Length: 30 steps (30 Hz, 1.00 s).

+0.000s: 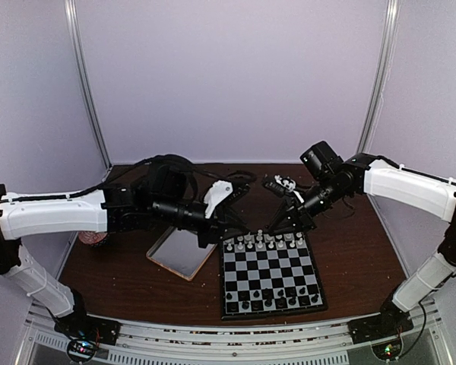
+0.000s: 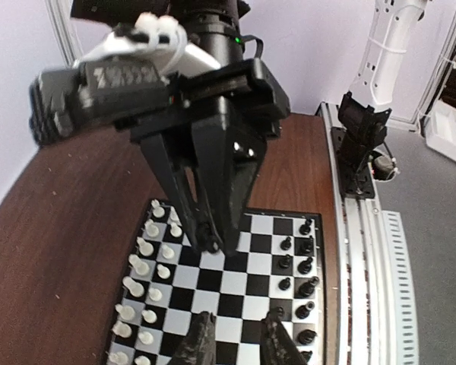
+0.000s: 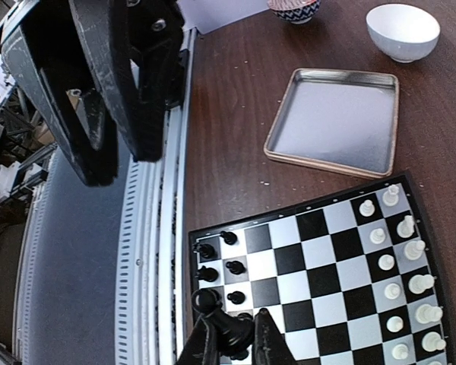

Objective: Set up the chess pieces on the board
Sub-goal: Pass from the right arm to the left

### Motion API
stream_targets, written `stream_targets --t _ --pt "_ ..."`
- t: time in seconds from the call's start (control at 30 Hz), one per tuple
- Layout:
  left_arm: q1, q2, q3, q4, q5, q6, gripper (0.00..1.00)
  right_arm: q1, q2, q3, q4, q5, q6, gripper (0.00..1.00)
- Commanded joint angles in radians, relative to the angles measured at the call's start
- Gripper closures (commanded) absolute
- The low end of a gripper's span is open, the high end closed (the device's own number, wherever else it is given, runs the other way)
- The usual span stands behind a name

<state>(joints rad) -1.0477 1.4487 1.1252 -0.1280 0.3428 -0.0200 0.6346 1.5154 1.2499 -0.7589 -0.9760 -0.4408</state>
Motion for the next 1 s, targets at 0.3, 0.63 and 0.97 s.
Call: stream_targets --t 0.3,0.63,0.97 --pt "-0.092 0.176 0.271 -0.217 -0.136 0.441 0.80 -0.001 0.009 -0.028 -0.039 -0.208 0.000 0.88" --pt "-0.107 0.226 0.322 -0.243 -0.128 0.449 0.81 -0.001 0.018 -0.038 -0.025 -0.211 0.008 0.88" --pt "-0.115 0.262 0.361 -0.261 -0.111 0.453 0.87 -0.001 0.026 -0.040 -0.028 -0.201 0.004 0.88"
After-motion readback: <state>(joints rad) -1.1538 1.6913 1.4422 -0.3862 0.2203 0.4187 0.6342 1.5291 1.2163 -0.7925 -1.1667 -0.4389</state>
